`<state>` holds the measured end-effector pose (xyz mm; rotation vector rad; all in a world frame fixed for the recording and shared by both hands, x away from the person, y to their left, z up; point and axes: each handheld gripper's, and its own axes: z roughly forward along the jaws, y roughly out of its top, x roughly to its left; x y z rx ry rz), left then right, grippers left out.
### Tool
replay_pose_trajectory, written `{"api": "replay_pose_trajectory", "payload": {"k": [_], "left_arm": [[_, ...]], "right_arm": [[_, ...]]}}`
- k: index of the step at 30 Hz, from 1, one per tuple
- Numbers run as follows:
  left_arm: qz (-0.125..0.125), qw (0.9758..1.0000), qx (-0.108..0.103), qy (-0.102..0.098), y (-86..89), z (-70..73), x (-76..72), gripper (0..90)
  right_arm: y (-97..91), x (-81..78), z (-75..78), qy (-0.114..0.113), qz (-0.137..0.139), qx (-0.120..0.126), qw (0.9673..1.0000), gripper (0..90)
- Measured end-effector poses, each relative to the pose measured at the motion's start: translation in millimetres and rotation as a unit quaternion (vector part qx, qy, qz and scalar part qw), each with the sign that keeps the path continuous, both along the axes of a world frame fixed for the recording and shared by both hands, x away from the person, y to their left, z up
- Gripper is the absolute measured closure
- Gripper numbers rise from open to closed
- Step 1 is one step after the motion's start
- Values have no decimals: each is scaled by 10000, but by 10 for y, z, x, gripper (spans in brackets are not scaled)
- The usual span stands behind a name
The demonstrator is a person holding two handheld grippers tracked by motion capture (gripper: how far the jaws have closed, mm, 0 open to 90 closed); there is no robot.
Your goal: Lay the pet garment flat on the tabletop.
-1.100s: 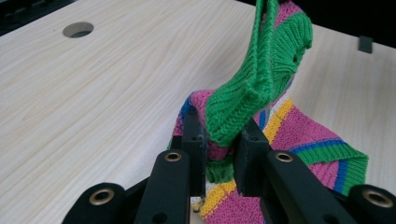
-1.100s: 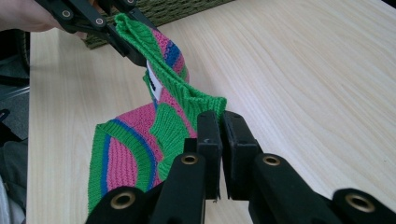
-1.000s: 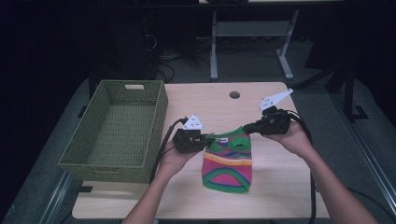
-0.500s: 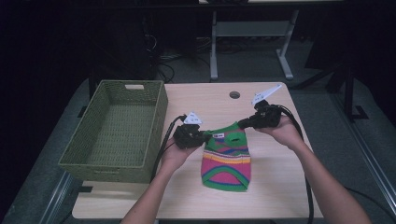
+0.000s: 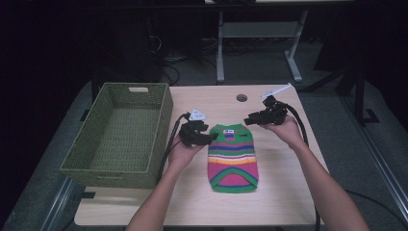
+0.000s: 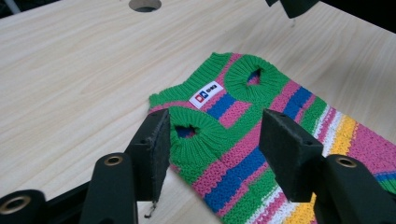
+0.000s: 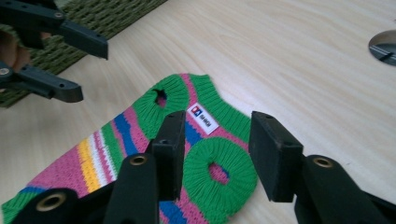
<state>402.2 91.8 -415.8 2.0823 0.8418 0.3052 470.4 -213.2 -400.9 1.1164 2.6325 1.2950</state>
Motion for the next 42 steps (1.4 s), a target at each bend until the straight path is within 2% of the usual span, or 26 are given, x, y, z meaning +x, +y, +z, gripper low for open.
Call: {"api": "replay_pose_trajectory", "payload": {"k": [6, 9, 11, 17, 21, 27, 32, 42], "left_arm": [[-49, 9999, -131, 9, 37, -4, -37, 397], [-66, 9997, -236, 64, 55, -14, -52, 382], [-86, 9995, -271, 111, 62, -34, -59, 373], [-80, 9991, -360, 185, 102, -66, -52, 359], [-113, 9991, -324, 240, 108, -78, -50, 348], [-65, 9987, -425, 281, 97, -78, -73, 333], [-38, 9989, -381, 263, 101, -101, -107, 299], [-58, 9989, -324, 348, 108, -176, -178, 273]], "right_arm": [[-131, -105, -82, 55, 50, 166, 9998, 512], [-206, -142, -104, 147, 65, 300, 9994, 491], [-268, -188, -110, 131, 119, 371, 9992, 481], [-362, -245, -117, 147, 138, 434, 9989, 468], [-438, -281, -137, 182, 146, 462, 9987, 458], [-527, -349, -152, 209, 136, 484, 9985, 440], [-595, -409, -151, 212, 92, 495, 9985, 404], [-645, -506, -202, 263, 101, 469, 9985, 375]]}}
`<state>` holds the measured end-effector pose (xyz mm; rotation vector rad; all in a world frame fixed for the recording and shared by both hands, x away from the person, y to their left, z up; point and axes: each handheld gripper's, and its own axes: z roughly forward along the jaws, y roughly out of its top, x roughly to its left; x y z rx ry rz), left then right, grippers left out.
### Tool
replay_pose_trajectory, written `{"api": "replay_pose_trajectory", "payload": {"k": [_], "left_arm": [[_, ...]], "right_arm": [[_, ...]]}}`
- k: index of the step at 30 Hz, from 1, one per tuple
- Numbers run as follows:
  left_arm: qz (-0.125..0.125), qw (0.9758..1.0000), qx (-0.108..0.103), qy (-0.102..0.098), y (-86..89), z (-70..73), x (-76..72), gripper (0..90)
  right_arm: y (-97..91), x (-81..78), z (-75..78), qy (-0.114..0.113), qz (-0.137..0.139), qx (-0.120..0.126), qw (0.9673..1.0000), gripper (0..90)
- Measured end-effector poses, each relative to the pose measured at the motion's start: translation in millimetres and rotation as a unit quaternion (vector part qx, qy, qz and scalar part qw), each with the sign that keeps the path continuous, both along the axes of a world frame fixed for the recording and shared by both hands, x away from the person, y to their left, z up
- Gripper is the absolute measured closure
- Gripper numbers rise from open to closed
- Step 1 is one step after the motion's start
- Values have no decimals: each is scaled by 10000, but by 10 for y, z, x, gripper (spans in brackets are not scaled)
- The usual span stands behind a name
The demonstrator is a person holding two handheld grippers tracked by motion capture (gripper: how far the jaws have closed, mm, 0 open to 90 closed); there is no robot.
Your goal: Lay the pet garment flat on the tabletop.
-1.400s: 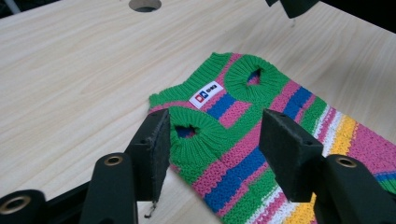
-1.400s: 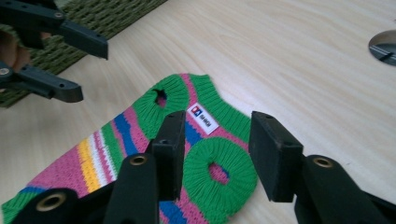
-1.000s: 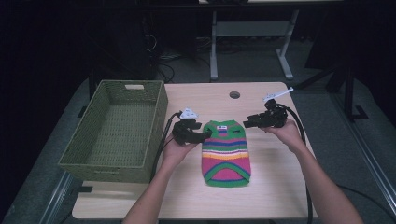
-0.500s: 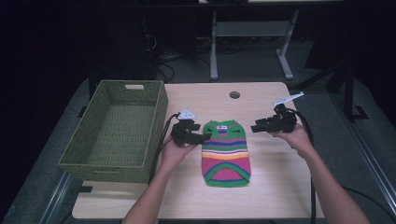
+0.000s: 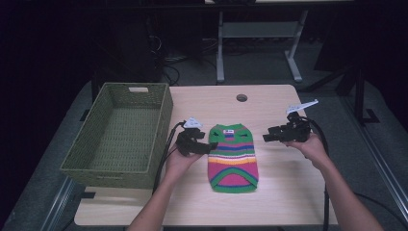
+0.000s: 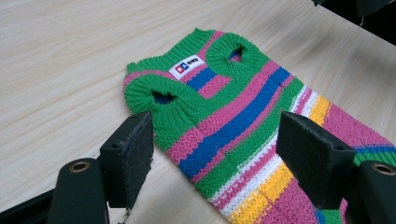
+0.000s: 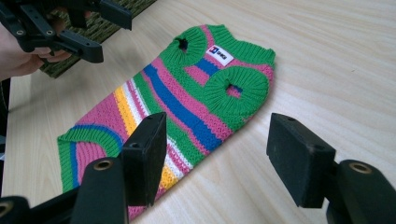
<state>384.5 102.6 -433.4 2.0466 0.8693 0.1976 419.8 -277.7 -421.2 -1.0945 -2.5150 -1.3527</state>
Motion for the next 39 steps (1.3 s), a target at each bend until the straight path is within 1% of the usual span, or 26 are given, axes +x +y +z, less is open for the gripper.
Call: {"api": "replay_pose_trajectory", "payload": {"k": [2, 7, 8, 11, 12, 14, 15, 24, 25, 28, 31, 32, 33, 35, 37, 39], "left_arm": [[3, 10000, -13, 25, -7, -5, -14, 272], [-36, 10000, -14, -20, -15, -3, -34, 269], [-45, 10000, -9, 7, -18, -3, -41, 269], [-59, 10000, -20, -4, -32, -14, -59, 268], [-82, 10000, 17, -11, -32, -14, -64, 266], [-103, 9999, 19, -1, -33, -17, -82, 265], [-92, 10000, -24, -13, -36, -18, -93, 265], [-194, 9998, -27, -14, -55, -54, -182, 262], [-201, 9998, -25, -15, -55, -57, -190, 262], [-212, 9998, -56, -34, -55, -55, -219, 260], [-261, 9997, -5, 3, -61, -47, -243, 256], [-261, 9997, -30, -6, -65, -43, -254, 256], [-297, 9995, -8, -62, -60, -40, -261, 256], [-286, 9996, -61, -23, -77, -39, -292, 256], [-342, 9994, -36, -71, -75, -35, -316, 256], [-346, 9994, -69, -64, -85, -32, -354, 256]], "right_arm": [[0, -21, -2, -2, 30, -7, 10000, 371], [0, -70, -10, -7, 68, -27, 10000, 365], [-1, -80, -10, -14, 71, -30, 10000, 364], [2, -102, -15, 14, 100, -45, 9999, 353], [1, -111, -12, 25, 111, -59, 9999, 352], [2, -129, -10, -3, 125, -26, 9999, 351], [2, -138, -10, 1, 141, -29, 9999, 348], [-23, -240, -42, 23, 188, -66, 9998, 333], [-25, -254, -44, 58, 180, -94, 9998, 329], [-49, -292, -54, 38, 168, -76, 9998, 324], [-74, -332, -68, 32, 145, -49, 9999, 321], [-85, -345, -75, 33, 151, -54, 9999, 321], [-91, -354, -85, 28, 157, -43, 9999, 317], [-101, -378, -97, 64, 133, -71, 9999, 311], [-114, -405, -107, 61, 146, -54, 9999, 309], [-126, -437, -116, 55, 154, -76, 9998, 305]]}}
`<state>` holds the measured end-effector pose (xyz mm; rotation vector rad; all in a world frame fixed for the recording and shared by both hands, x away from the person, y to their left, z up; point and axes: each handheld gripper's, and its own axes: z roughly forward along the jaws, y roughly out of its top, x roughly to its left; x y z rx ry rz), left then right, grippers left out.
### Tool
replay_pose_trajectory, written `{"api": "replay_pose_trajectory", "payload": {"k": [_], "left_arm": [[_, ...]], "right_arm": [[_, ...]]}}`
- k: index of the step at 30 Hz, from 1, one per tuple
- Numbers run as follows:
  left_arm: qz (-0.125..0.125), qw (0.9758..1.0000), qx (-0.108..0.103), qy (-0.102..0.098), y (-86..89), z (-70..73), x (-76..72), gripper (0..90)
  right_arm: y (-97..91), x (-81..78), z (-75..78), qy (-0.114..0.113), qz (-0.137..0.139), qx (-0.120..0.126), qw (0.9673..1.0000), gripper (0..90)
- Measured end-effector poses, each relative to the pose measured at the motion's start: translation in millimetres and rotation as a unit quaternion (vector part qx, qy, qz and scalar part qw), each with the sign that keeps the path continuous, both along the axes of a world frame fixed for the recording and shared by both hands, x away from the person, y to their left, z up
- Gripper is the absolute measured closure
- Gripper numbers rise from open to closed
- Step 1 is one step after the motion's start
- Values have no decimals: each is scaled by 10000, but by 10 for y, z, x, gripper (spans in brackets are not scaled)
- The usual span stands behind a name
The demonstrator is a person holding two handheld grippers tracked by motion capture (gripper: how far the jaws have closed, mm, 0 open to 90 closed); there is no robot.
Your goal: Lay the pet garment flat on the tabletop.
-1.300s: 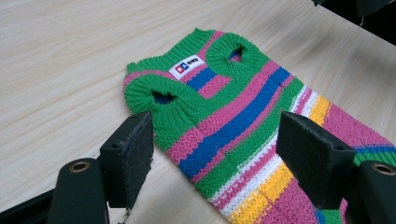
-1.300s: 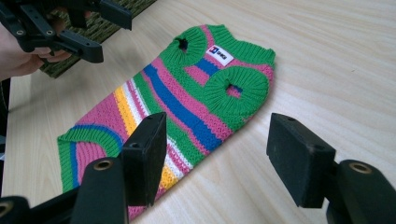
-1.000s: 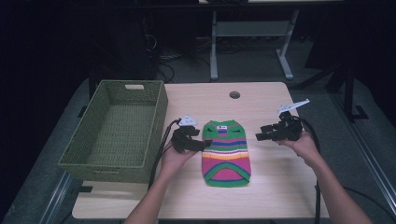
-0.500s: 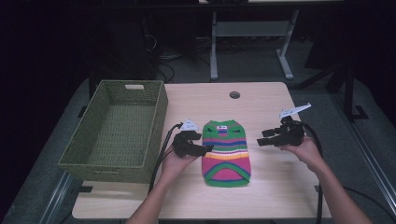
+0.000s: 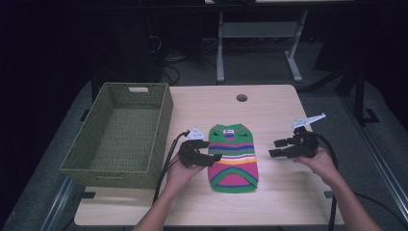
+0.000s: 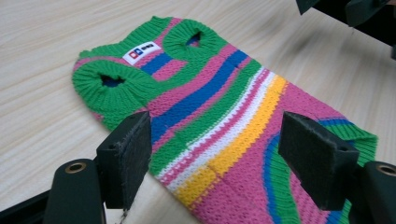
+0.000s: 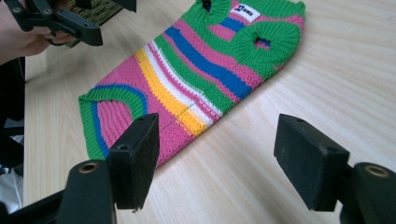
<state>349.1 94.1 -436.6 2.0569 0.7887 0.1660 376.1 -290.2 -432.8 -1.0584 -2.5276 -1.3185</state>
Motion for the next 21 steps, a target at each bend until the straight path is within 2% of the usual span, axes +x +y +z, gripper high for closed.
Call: {"api": "replay_pose_trajectory", "payload": {"k": [4, 9, 17, 21], "left_arm": [[-47, 10000, -5, -20, -8, 8, -57, 255], [-101, 9999, 13, -40, 4, 17, -135, 252], [-153, 9999, 68, -36, 48, 2, -253, 248], [-170, 9998, 43, -42, 67, -11, -305, 246]], "right_arm": [[-21, -68, -28, 7, 2, -37, 10000, 297], [-58, -154, -54, -15, -7, 28, 10000, 292], [-109, -300, -105, 20, -41, -81, 10000, 274], [-131, -386, -117, -57, -72, -73, 9999, 275]]}}
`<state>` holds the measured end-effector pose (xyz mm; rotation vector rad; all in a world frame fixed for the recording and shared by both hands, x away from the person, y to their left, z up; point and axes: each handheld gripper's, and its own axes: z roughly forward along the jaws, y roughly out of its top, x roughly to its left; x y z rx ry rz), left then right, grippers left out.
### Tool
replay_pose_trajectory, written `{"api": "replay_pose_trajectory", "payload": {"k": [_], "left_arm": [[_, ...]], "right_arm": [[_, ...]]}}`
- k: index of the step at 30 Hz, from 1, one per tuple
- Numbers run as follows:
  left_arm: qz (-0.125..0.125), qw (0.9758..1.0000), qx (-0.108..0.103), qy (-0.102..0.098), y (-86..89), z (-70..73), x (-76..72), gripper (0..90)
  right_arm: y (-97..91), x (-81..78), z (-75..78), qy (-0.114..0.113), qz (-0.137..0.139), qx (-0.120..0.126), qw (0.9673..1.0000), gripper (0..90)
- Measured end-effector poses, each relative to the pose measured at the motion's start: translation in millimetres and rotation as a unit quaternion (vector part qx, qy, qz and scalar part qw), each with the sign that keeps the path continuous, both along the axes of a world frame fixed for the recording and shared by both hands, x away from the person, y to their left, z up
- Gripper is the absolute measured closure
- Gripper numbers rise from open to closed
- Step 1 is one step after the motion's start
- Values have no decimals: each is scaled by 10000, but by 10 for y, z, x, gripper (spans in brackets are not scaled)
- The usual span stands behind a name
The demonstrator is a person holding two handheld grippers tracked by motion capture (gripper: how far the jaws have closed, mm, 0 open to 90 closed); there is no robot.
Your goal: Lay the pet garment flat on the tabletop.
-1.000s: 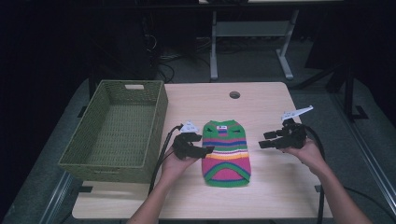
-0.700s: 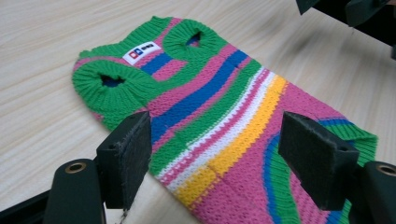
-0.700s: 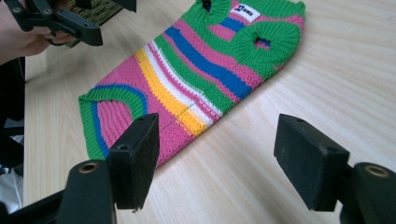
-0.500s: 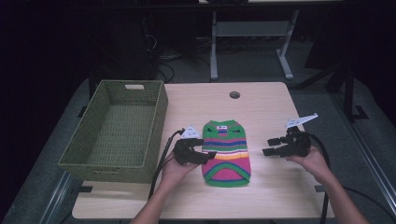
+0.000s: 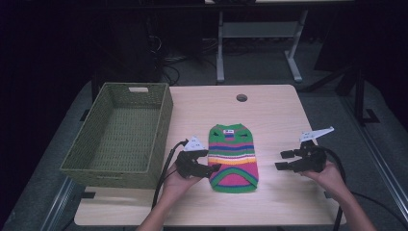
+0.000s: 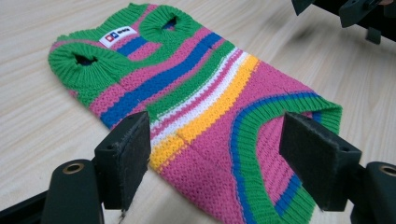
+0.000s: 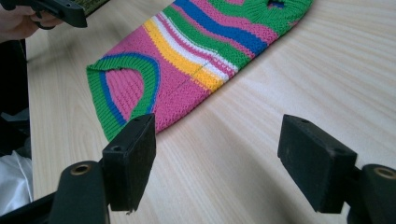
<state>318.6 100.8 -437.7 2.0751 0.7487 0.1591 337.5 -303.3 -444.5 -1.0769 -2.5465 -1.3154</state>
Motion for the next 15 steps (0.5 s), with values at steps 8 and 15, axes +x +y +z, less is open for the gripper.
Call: {"api": "replay_pose_trajectory", "payload": {"k": [8, 15], "left_arm": [[-56, 10000, 61, -32, 2, -17, -97, 240], [-89, 9999, -23, -47, 22, -21, -186, 238]], "right_arm": [[-40, -166, -15, -101, -38, -15, 9999, 274], [-48, -323, -44, -150, -40, -93, 9998, 265]]}}
